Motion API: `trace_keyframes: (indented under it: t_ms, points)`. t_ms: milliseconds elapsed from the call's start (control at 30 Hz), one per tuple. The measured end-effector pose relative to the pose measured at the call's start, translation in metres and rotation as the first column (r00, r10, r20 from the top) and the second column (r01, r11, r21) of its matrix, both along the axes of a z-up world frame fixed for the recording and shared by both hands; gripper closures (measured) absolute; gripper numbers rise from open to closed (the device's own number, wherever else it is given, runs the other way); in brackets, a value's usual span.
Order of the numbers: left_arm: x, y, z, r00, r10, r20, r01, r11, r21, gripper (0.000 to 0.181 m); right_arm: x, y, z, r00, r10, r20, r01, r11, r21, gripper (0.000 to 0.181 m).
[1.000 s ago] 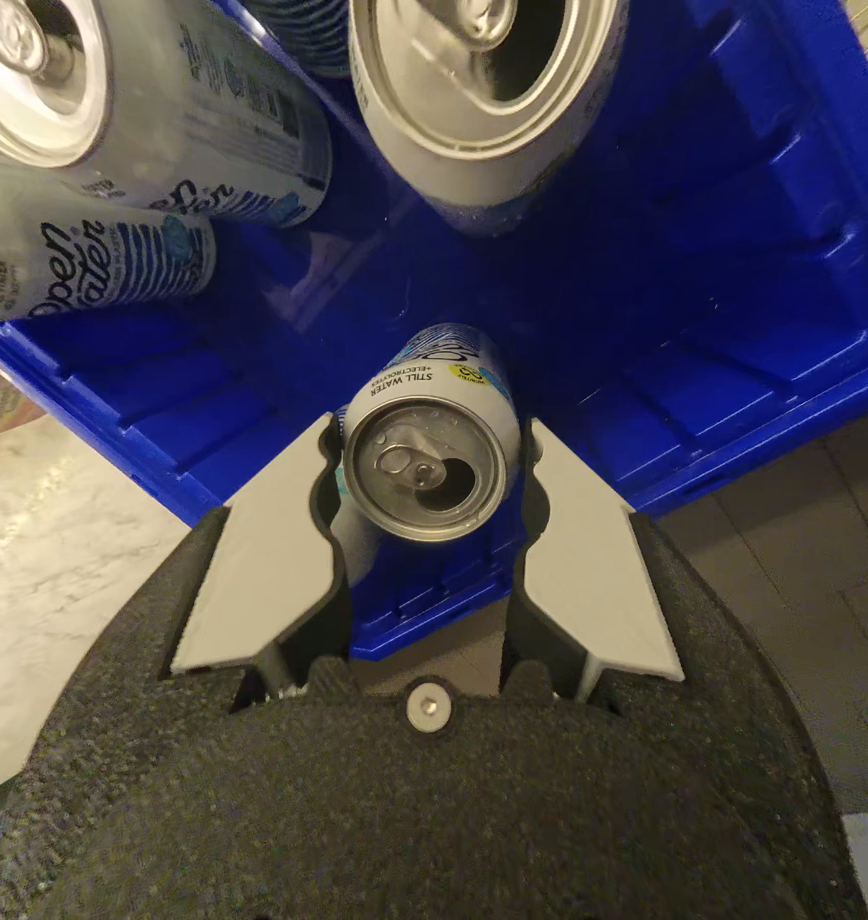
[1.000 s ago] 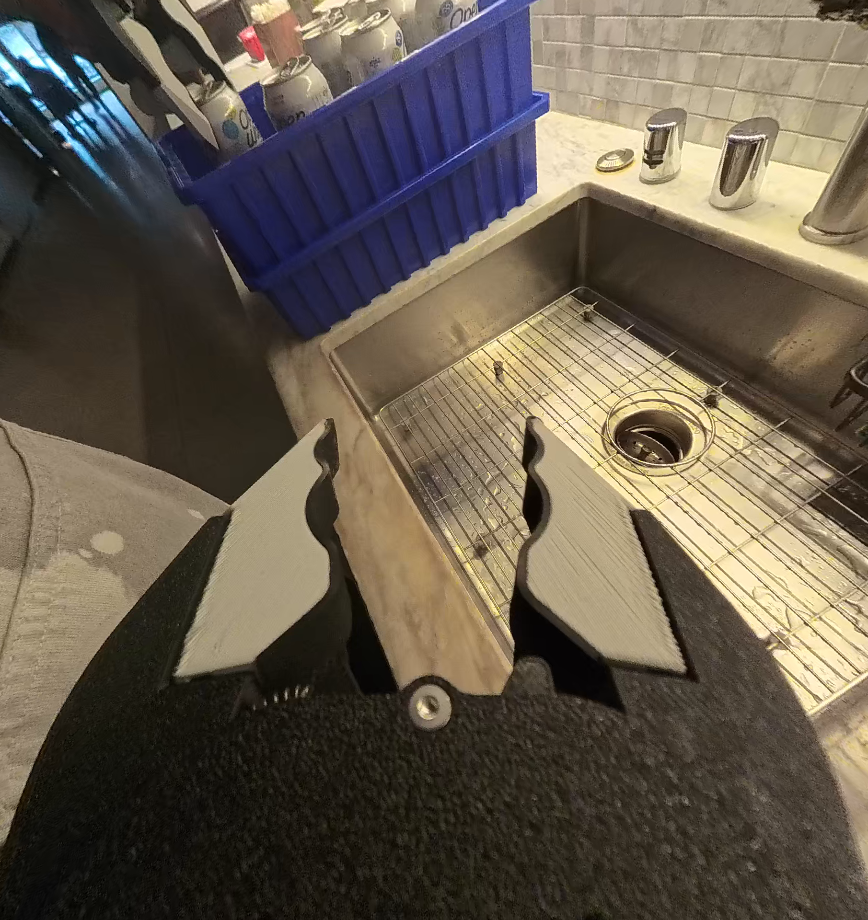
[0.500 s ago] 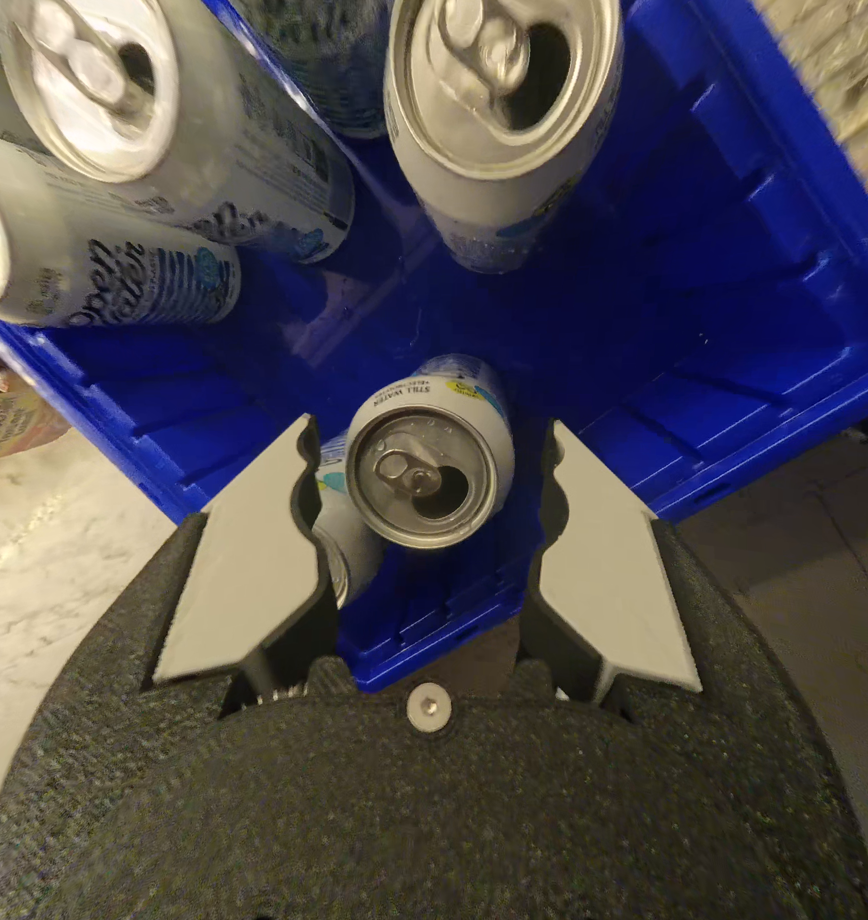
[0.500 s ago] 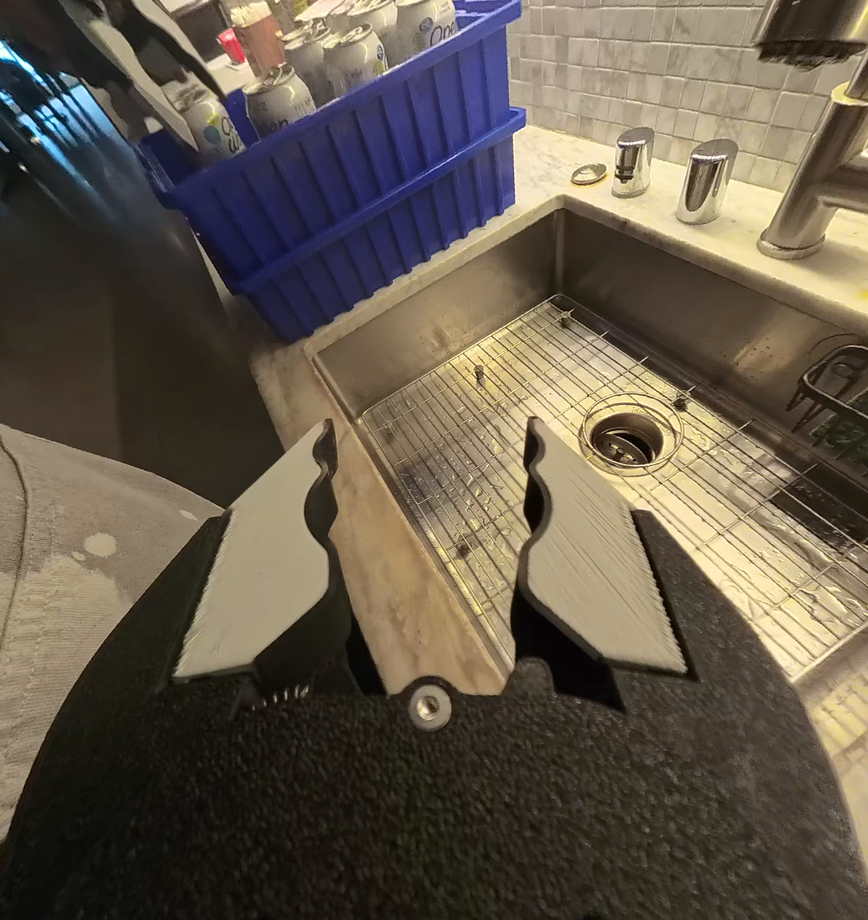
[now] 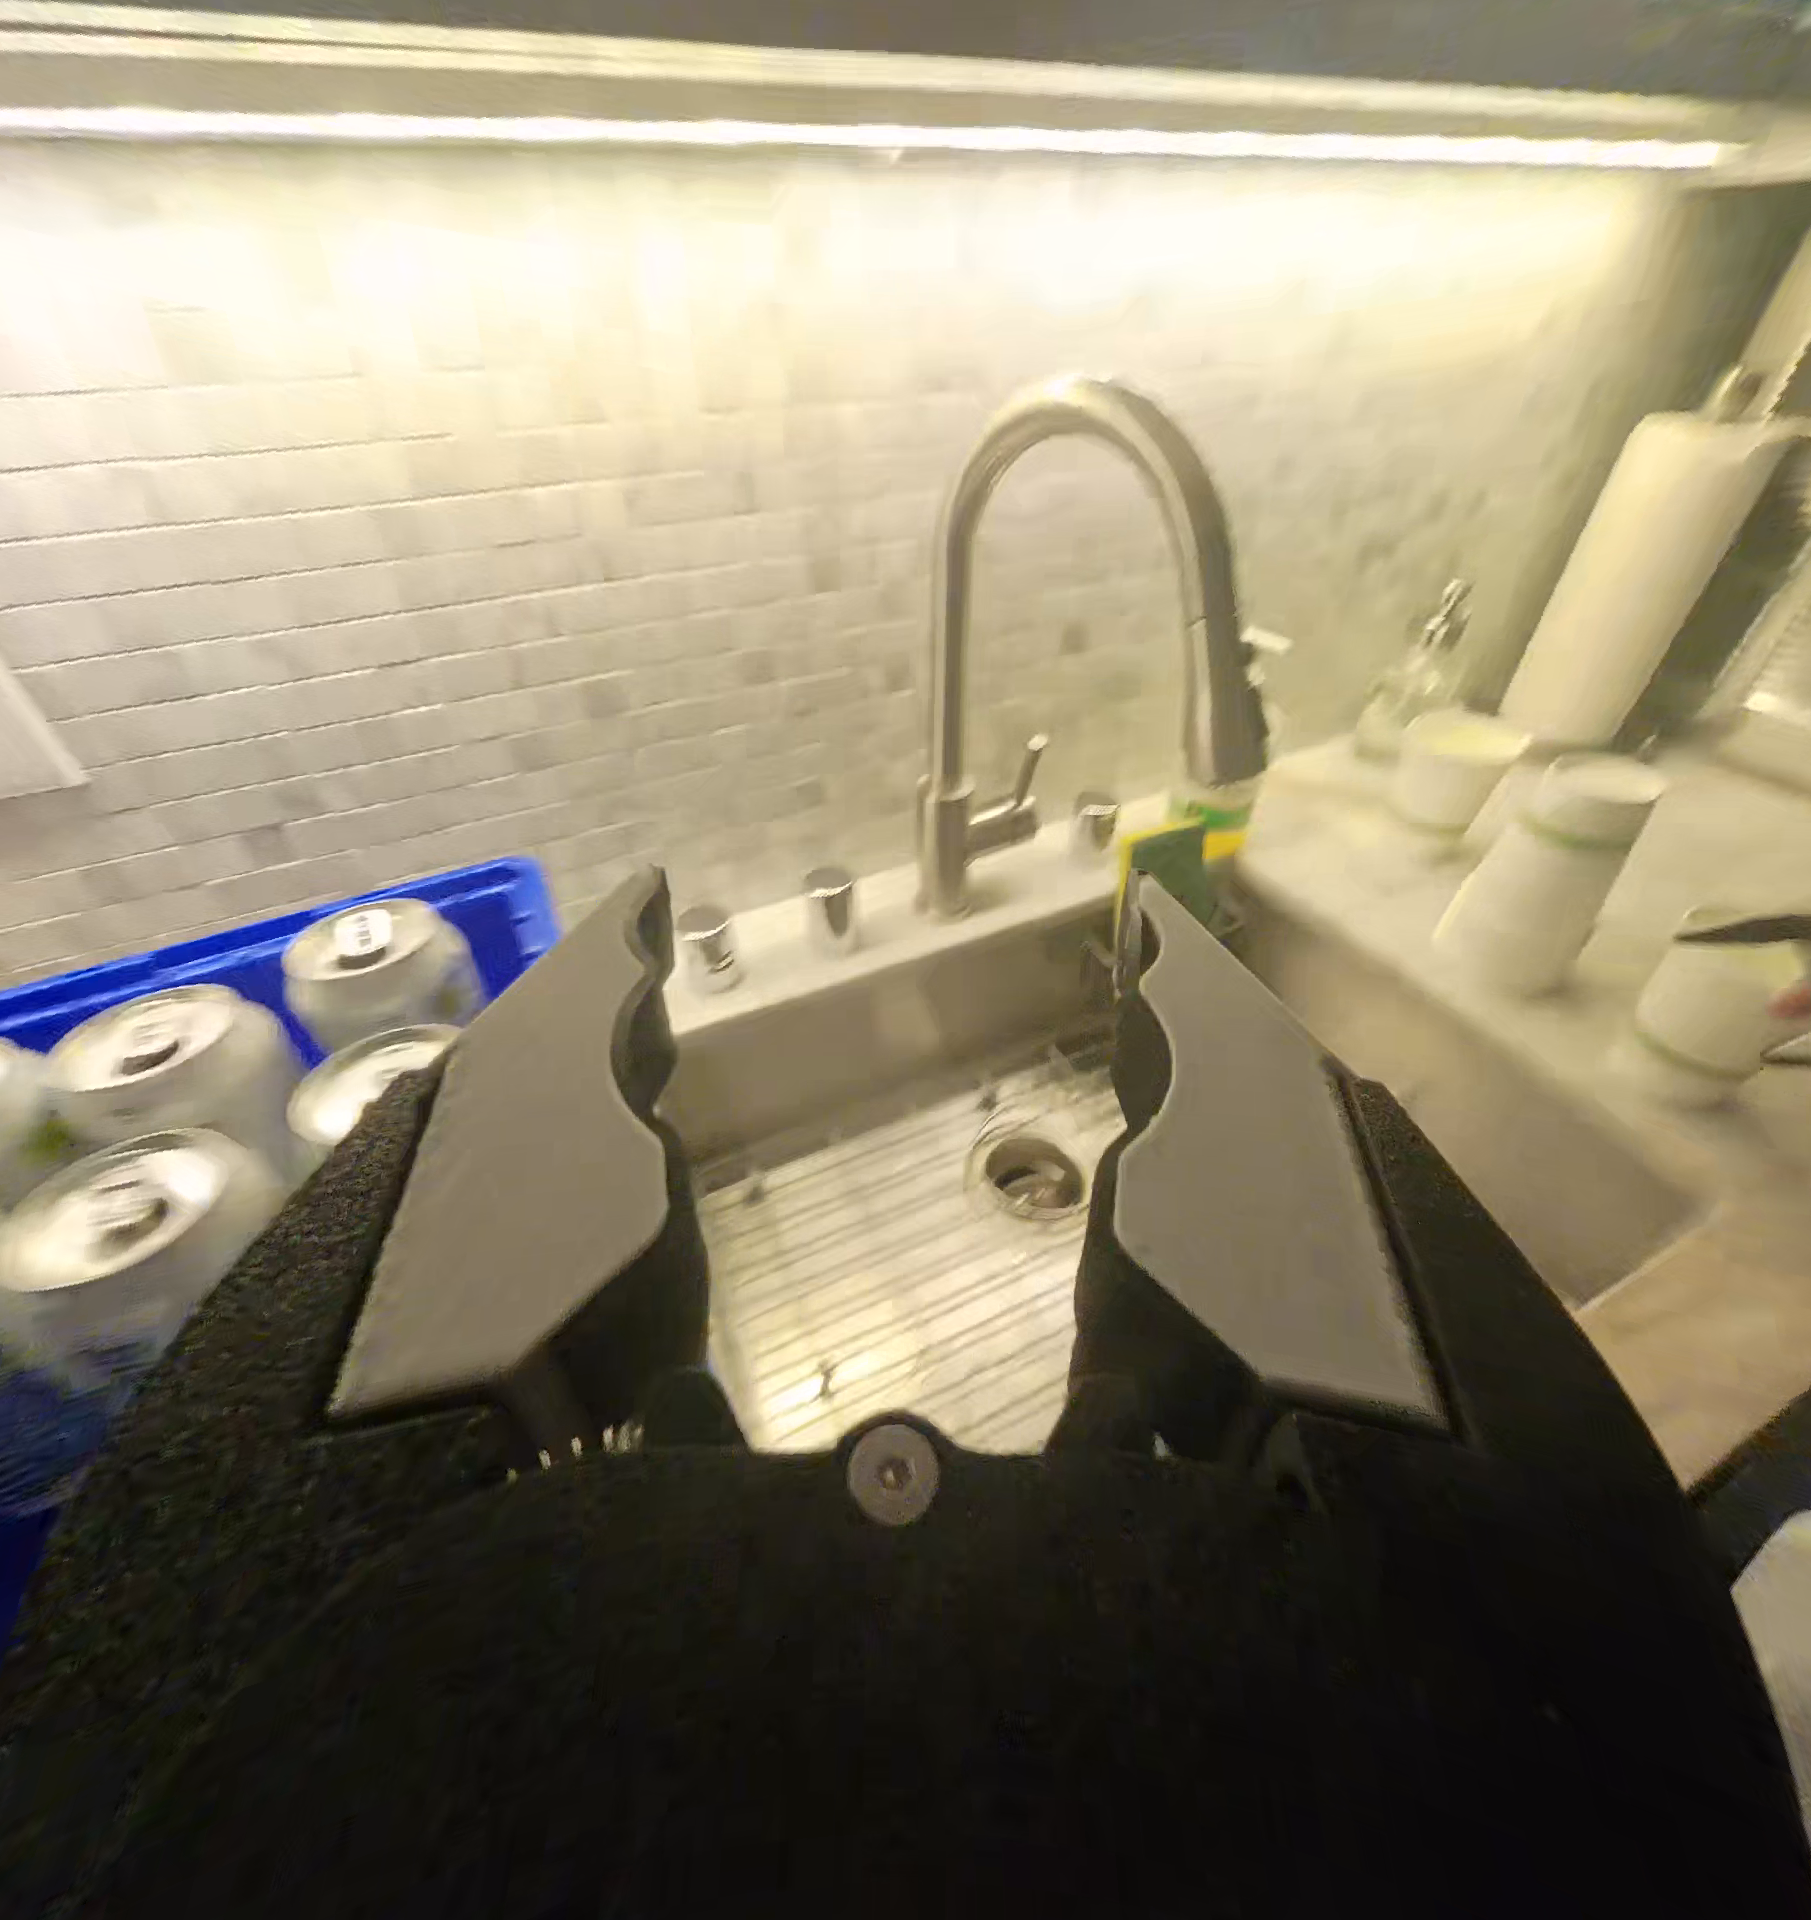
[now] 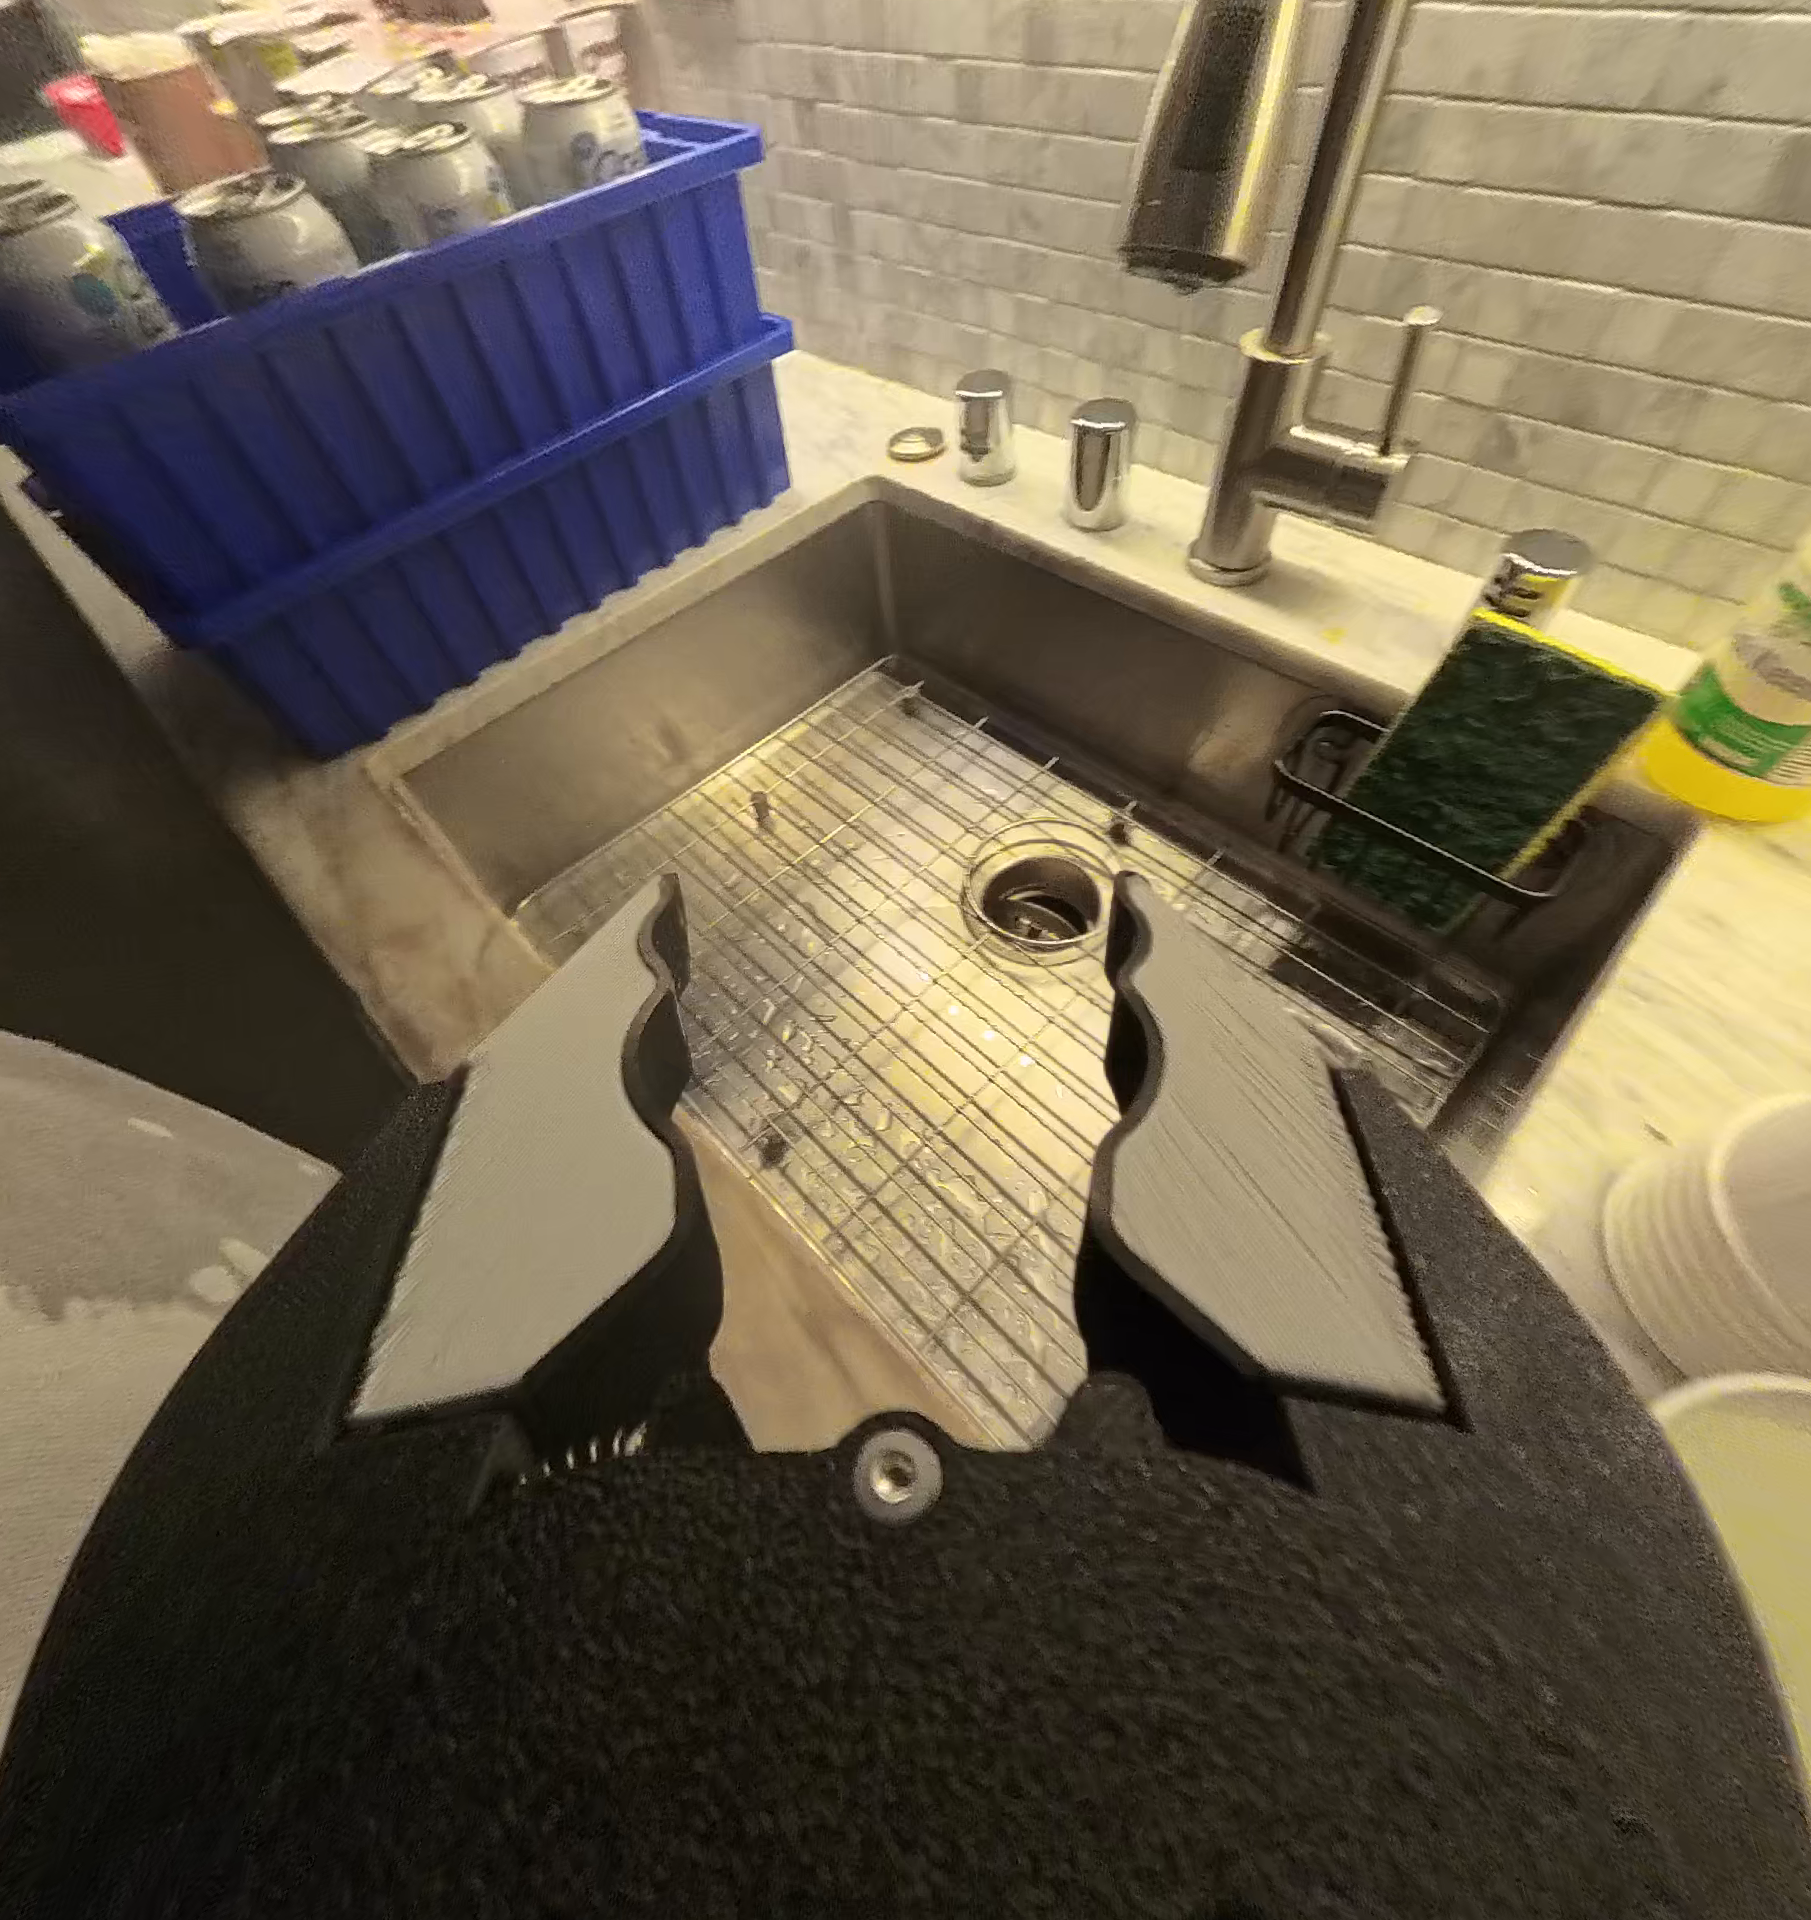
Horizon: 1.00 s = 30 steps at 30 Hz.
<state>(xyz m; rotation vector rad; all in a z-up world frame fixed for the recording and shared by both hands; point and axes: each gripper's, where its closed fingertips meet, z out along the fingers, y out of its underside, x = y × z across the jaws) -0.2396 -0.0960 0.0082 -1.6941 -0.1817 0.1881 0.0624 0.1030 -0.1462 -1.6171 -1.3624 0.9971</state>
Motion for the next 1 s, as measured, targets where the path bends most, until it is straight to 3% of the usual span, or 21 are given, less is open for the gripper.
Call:
trace_keyframes:
  t_ms: [200,400,567,767,1000]
  points:
    - [0.089,0.054,-0.041,0.995,-0.016,0.094,0.006,0.994,0.112,0.100,0.042,0.032,-0.001,0.979,-0.197,-0.043,0.198,0.979,0.036,0.101]
    - [0.159,0.095,-0.098,0.984,-0.035,0.175,0.022,0.997,0.080,0.096,0.102,0.070,-0.013,0.905,-0.421,-0.065,0.425,0.901,0.083,0.089]
    - [0.211,0.119,-0.150,0.966,-0.109,0.236,0.117,0.993,-0.018,0.092,0.151,0.101,-0.046,0.829,-0.558,-0.035,0.559,0.825,0.083,0.074]
    - [0.253,0.142,-0.145,0.942,-0.222,0.252,0.231,0.973,-0.008,0.094,0.163,0.135,-0.087,0.820,-0.572,-0.002,0.570,0.817,0.085,0.065]
    - [0.260,0.149,-0.141,0.954,-0.209,0.213,0.222,0.974,-0.040,0.094,0.139,0.160,-0.111,0.842,-0.539,-0.007,0.538,0.839,0.077,0.064]
